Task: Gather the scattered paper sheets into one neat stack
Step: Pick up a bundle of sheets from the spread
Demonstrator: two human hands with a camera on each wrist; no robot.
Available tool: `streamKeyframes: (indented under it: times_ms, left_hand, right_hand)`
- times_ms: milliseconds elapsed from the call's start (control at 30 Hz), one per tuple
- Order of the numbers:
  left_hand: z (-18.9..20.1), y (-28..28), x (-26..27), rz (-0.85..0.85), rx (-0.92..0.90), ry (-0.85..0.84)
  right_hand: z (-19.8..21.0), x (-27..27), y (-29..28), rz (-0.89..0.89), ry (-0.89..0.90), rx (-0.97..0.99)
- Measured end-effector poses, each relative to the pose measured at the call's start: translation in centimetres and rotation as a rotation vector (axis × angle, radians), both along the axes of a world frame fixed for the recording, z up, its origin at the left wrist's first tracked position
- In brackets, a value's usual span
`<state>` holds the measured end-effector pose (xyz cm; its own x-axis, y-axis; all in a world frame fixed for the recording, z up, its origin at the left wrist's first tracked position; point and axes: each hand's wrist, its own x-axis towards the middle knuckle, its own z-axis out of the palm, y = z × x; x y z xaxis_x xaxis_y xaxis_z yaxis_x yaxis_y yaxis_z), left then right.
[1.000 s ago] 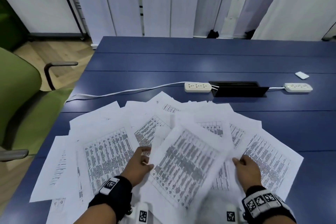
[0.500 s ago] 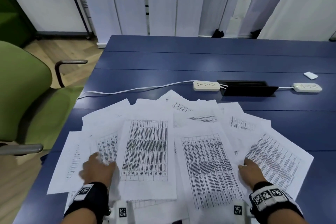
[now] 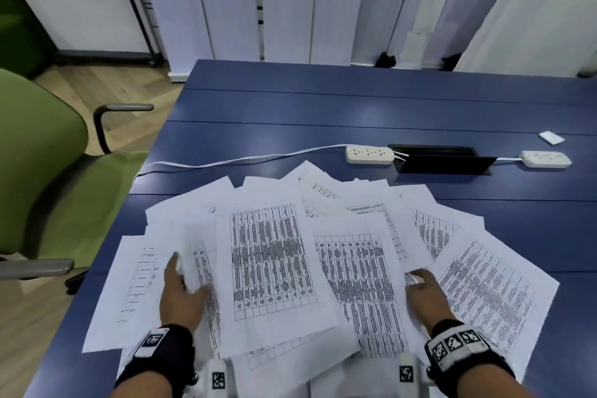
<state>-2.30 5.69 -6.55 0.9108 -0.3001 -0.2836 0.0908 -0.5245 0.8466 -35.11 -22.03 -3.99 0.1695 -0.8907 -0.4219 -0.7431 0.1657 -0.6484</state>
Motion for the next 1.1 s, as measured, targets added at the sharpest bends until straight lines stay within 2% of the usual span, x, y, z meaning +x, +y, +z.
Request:
streamKeyframes:
  times_ms: [33, 100, 167, 267, 367, 433, 500, 567, 633, 700, 800, 900, 967, 1033, 1100]
  left_hand:
    - [0.4, -0.4, -0.3, 0.048, -0.075, 0.026]
    - [0.8, -1.6, -0.9, 0.086, -0.176, 0.089]
    - [2.0, -2.7, -2.0, -0.013, -0.197, 0.106]
    - [1.7, -4.1, -3.7, -0.158, -0.096, 0.124]
    - [0.8, -4.9, -4.5, -0.250, -0.043, 0.196]
    - [1.4, -5.4, -4.6, -0.323, -0.049, 0.163]
    - [1.8, -6.0, -4.9, -0.411, -0.009, 0.191]
    - [2.7, -6.8, -5.7, -0.500, 0.044, 0.217]
    - [3.0, -7.8, -6.6, -0.558, 0.110, 0.190]
    - [2.9, -8.8, -7.1, -0.567, 0.162, 0.098]
    - [2.5, -10.2, -7.5, -0.459, 0.164, 0.042]
    - [2.3, -11.2, -8.9, -0.615, 0.159, 0.045]
    - [2.0, -12.0, -9.8, -0.731, 0.168, 0.085]
    - [2.3, -12.8, -9.1, -0.648, 0.173, 0.013]
    - [2.3, -13.3, -7.2, -0.498, 0.275, -0.165]
  right_hand:
    - [0.1, 0.0, 0.0, -0.032, -0.016, -0.016]
    - [0.4, 0.4, 0.5, 0.037, -0.036, 0.050]
    - [0.1, 0.9, 1.2, 0.145, -0.015, 0.092]
    - [0.0, 1.4, 1.7, 0.207, -0.009, 0.097]
    - [0.4, 1.4, 1.3, 0.113, -0.006, -0.041]
    - [0.8, 1.3, 1.0, 0.003, -0.053, -0.126]
    - [0.7, 1.5, 1.1, -0.046, -0.093, -0.116]
    - [0.0, 1.8, 1.4, -0.021, -0.109, -0.037]
    - [-0.8, 2.1, 1.5, 0.002, -0.082, 0.002]
    - [-1.3, 1.9, 0.9, -0.001, 0.030, -0.096]
    - [-0.6, 1.5, 0.2, 0.083, 0.127, -0.095]
    - [-0.2, 2.0, 0.7, 0.090, -0.068, 0.161]
    - [-0.8, 2.0, 1.1, 0.070, -0.072, 0.174]
    - [-1.3, 1.4, 0.9, 0.044, 0.107, 0.040]
    - [-1.2, 0.8, 0.7, 0.014, 0.233, -0.021]
